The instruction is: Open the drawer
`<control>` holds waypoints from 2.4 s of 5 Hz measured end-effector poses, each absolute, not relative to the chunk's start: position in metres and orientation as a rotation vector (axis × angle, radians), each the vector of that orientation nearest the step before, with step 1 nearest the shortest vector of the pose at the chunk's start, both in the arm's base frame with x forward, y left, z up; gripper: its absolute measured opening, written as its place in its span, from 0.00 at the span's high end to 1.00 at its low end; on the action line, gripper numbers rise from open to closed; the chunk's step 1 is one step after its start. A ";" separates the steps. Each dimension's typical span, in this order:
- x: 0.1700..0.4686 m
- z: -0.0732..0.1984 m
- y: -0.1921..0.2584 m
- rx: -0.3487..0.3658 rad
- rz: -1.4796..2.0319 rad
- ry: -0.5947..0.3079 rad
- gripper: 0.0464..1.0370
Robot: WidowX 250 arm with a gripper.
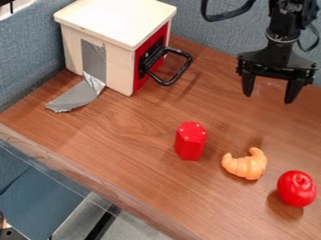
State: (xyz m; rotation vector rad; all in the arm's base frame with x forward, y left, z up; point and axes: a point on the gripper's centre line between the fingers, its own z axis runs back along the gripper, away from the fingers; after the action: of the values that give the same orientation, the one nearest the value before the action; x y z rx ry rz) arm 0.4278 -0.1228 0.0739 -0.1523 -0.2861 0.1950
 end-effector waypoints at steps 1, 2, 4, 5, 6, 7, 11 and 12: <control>0.425 0.057 -0.122 -0.134 0.196 -0.245 0.04; 0.430 0.060 -0.114 -0.064 0.166 -0.230 0.04; 0.438 0.067 -0.081 -0.079 0.182 -0.205 0.04; 0.438 0.074 -0.079 -0.099 0.148 -0.185 0.04; 0.435 0.073 -0.069 -0.103 0.123 -0.158 0.04; 0.432 0.072 -0.065 -0.090 0.079 -0.137 0.04; 0.427 0.063 -0.030 0.126 0.023 -0.132 0.04; 0.427 0.064 -0.025 0.161 0.025 -0.135 0.04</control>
State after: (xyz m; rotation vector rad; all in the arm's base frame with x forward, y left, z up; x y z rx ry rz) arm 0.4275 -0.0246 0.0636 0.1606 -0.1348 0.0246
